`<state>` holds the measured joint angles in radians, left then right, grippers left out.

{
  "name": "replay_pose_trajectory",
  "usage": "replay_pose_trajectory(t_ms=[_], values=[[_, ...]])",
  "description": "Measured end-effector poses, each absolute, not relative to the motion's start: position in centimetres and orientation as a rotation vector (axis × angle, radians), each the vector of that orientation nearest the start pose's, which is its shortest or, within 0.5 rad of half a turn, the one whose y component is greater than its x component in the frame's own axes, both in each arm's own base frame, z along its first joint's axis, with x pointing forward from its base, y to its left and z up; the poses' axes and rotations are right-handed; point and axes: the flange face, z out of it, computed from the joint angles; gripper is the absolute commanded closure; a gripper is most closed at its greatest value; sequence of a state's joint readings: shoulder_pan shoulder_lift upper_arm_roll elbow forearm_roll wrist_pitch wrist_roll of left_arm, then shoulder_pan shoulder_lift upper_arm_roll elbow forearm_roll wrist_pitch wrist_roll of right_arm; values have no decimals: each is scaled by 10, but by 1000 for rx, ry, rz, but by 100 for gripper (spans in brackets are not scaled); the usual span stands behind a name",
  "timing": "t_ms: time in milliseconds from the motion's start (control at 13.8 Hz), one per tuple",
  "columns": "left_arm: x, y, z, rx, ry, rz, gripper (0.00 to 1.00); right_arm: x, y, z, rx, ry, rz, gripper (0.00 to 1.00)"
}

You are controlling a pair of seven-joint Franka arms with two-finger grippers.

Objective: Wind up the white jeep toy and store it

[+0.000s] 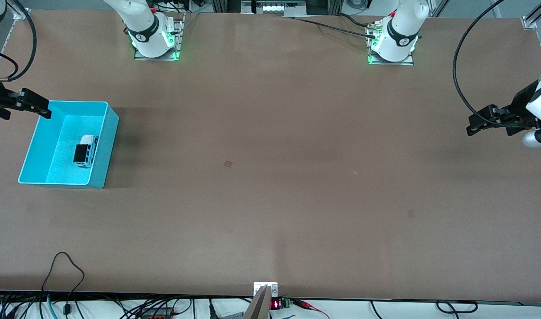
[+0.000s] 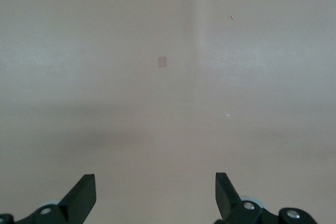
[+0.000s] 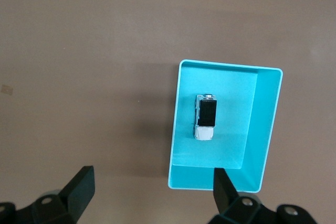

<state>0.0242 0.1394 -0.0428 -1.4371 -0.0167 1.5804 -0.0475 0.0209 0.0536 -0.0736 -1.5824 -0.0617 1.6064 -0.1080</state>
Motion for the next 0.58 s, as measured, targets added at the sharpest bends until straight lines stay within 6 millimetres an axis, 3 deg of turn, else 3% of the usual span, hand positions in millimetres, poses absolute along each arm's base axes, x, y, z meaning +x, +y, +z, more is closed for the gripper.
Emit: replay_pose_trajectory(t_ms=[579], values=[[598, -11, 610, -3164, -47, -9, 0, 572, -30, 591, -3202, -107, 63, 0]])
